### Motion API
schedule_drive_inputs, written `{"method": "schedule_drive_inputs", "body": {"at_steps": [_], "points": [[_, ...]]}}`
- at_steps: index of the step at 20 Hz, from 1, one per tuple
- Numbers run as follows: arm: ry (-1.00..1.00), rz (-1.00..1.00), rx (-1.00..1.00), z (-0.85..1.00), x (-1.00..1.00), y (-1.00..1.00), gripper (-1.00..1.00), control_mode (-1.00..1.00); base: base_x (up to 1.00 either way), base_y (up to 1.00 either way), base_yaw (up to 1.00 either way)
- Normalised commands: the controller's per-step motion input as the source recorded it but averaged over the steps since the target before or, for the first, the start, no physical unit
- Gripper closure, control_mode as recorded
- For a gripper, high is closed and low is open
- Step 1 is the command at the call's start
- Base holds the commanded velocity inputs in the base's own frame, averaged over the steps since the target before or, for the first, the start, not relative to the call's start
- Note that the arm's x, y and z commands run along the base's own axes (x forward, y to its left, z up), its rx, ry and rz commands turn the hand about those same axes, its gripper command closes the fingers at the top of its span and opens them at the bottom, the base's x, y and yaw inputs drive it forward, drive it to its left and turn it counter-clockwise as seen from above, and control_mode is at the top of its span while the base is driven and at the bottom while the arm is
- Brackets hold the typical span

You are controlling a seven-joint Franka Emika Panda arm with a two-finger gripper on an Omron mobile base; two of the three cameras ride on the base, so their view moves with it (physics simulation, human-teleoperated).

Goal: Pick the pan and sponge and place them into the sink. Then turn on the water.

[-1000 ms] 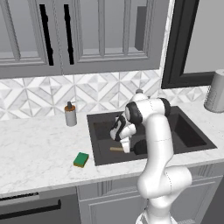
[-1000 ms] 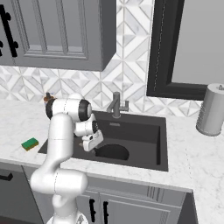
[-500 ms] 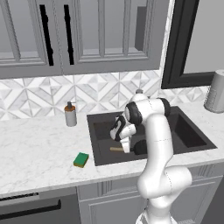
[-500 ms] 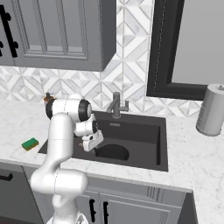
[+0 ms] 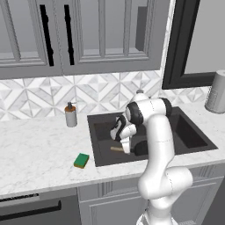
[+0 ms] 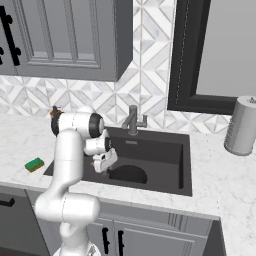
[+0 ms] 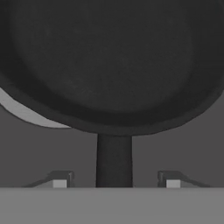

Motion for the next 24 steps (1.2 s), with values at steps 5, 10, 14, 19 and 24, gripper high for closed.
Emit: {"method": "schedule_drive_inputs", "body": {"at_steps": [5, 10, 14, 19, 24], "points": [[-0.01, 0.01, 0.02, 0.38, 0.00, 0.14, -1.00, -1.00, 0.00, 0.00, 0.00], [-0.07, 0.04, 0.13, 0.86, -0.07, 0.11, -1.00, -1.00, 0.00, 0.00, 0.00], [-0.03, 0.10, 0.13, 0.96, -0.15, 0.06, -1.00, -1.00, 0.00, 0.00, 0.00], [-0.05, 0.44, 0.03, 0.68, -0.32, 0.17, -1.00, -1.00, 0.00, 0.00, 0.00], [-0.05, 0.62, 0.00, 0.58, -0.29, 0.25, -1.00, -1.00, 0.00, 0.00, 0.00]]}}
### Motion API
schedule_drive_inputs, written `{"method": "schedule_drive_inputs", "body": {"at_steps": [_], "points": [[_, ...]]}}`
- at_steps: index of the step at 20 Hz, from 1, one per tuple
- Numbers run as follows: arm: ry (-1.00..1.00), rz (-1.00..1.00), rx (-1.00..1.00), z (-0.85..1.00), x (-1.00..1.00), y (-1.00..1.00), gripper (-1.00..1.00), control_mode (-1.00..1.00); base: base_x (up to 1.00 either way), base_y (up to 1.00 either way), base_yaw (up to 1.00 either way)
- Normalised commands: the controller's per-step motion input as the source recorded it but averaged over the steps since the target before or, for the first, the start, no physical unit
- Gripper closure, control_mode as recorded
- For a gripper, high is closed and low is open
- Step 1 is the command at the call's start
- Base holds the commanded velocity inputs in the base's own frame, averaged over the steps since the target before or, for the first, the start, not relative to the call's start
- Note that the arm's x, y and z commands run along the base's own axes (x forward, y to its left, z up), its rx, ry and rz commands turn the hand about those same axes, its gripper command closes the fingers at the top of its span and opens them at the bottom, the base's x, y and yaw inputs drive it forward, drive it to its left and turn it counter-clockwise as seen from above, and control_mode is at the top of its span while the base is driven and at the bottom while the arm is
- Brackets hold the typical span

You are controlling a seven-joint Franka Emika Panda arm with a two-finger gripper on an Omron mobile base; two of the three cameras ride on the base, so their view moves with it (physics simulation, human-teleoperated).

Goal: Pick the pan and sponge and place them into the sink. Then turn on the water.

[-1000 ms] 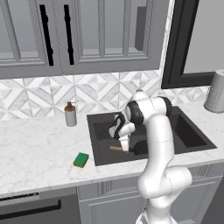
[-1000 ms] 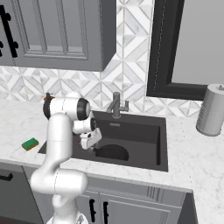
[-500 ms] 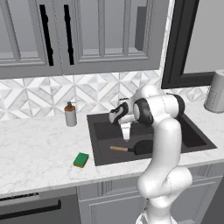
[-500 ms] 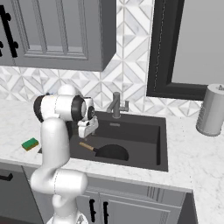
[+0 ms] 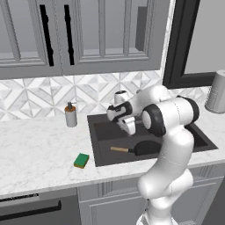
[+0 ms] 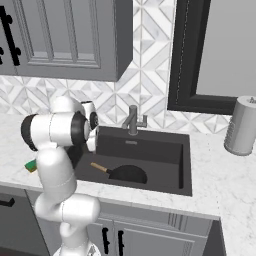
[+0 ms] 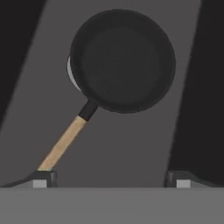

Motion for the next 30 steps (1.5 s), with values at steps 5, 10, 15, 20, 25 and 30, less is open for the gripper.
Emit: {"method": "schedule_drive_inputs", "body": {"at_steps": [5, 10, 15, 20, 25, 30], "points": [[-0.06, 0.57, 0.01, 0.55, -0.34, 0.23, -1.00, -1.00, 0.00, 0.00, 0.00], [-0.09, 0.42, 0.10, 0.57, -0.58, 0.16, -1.00, -1.00, 0.00, 0.00, 0.00], [-0.02, 0.24, 0.15, 0.45, -0.40, 0.48, -1.00, -1.00, 0.00, 0.00, 0.00], [0.00, 0.21, 0.01, 0.22, -0.42, 0.93, -1.00, -1.00, 0.00, 0.00, 0.00], [0.10, 0.18, -0.08, 0.21, -0.36, 0.71, -1.00, -1.00, 0.00, 0.00, 0.00], [0.21, 0.09, -0.14, 0.02, -0.24, 0.53, -1.00, -1.00, 0.00, 0.00, 0.00]]}}
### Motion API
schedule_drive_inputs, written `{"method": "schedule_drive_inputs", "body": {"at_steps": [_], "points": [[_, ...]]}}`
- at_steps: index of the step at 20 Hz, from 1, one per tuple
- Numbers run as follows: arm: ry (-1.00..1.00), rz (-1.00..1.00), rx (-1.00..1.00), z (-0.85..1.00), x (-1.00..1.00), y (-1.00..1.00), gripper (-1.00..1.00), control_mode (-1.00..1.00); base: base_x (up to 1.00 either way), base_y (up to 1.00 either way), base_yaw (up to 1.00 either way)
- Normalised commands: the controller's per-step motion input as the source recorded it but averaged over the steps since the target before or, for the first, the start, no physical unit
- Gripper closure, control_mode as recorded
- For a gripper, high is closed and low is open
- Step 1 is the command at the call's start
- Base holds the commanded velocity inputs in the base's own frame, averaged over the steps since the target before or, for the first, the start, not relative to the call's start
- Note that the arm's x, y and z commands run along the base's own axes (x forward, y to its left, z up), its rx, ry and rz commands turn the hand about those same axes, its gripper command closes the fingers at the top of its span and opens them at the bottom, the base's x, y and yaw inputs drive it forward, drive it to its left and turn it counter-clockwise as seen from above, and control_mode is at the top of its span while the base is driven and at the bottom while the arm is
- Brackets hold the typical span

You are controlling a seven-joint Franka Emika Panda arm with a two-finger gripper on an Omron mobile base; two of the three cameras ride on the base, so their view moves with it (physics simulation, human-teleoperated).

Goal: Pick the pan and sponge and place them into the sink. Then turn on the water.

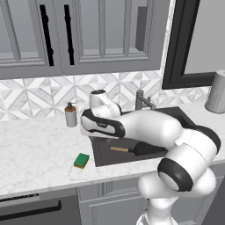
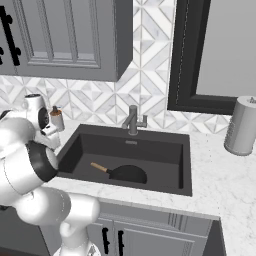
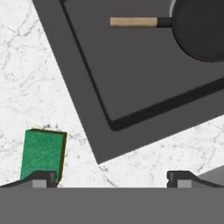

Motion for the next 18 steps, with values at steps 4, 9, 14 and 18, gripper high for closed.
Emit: {"method": "schedule_drive_inputs", "body": {"at_steps": [4, 9, 14, 18], "points": [[0.12, 0.01, -0.04, 0.00, -0.28, 0.31, -1.00, -1.00, 0.00, 0.00, 0.00], [0.05, 0.00, 0.00, -0.13, -0.05, 0.34, -1.00, -1.00, 0.00, 0.00, 0.00], [0.00, 0.00, 0.05, -0.24, 0.00, 0.30, -1.00, -1.00, 0.00, 0.00, 0.00], [0.00, 0.00, 0.00, -0.25, 0.00, 0.19, -1.00, -1.00, 0.00, 0.00, 0.00]]}}
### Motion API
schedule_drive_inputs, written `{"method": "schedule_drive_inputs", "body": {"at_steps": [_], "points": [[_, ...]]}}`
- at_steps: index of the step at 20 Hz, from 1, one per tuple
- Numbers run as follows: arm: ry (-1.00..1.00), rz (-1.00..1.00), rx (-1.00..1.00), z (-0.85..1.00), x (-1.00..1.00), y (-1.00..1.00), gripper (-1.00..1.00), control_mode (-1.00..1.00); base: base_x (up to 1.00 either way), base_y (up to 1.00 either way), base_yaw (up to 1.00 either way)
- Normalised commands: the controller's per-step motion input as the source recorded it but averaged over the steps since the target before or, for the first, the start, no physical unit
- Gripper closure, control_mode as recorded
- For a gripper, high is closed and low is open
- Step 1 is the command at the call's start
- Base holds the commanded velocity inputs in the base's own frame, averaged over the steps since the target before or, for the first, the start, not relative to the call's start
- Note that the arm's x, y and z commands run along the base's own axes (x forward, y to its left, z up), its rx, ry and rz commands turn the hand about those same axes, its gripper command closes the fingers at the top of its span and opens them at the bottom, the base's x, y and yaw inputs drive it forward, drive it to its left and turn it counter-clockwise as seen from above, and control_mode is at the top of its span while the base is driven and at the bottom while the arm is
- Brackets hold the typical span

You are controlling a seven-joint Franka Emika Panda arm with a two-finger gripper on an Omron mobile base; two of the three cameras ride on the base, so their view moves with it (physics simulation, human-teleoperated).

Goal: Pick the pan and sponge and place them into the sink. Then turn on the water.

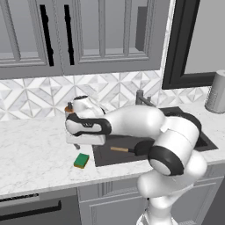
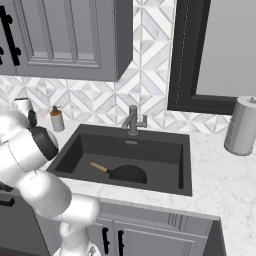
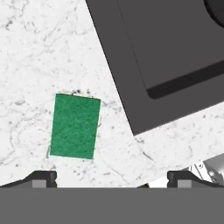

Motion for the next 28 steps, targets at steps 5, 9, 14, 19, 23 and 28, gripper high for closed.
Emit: {"method": "schedule_drive_inputs", "body": {"at_steps": [5, 9, 14, 19, 23, 28], "points": [[0.00, 0.00, 0.01, -0.37, 0.00, 0.17, -1.00, -1.00, 0.00, 0.00, 0.00], [-0.01, 0.00, 0.02, -0.36, 0.00, 0.21, -1.00, -1.00, 0.00, 0.00, 0.00], [-0.03, 0.00, 0.01, -0.31, 0.00, 0.26, -1.00, -1.00, 0.00, 0.00, 0.00], [-0.01, 0.00, 0.02, -0.25, 0.00, 0.07, -1.00, -1.00, 0.00, 0.00, 0.00], [0.00, 0.00, 0.02, -0.18, 0.00, 0.00, -1.00, -1.00, 0.00, 0.00, 0.00], [-0.03, 0.00, 0.03, -0.22, 0.00, 0.00, -1.00, -1.00, 0.00, 0.00, 0.00]]}}
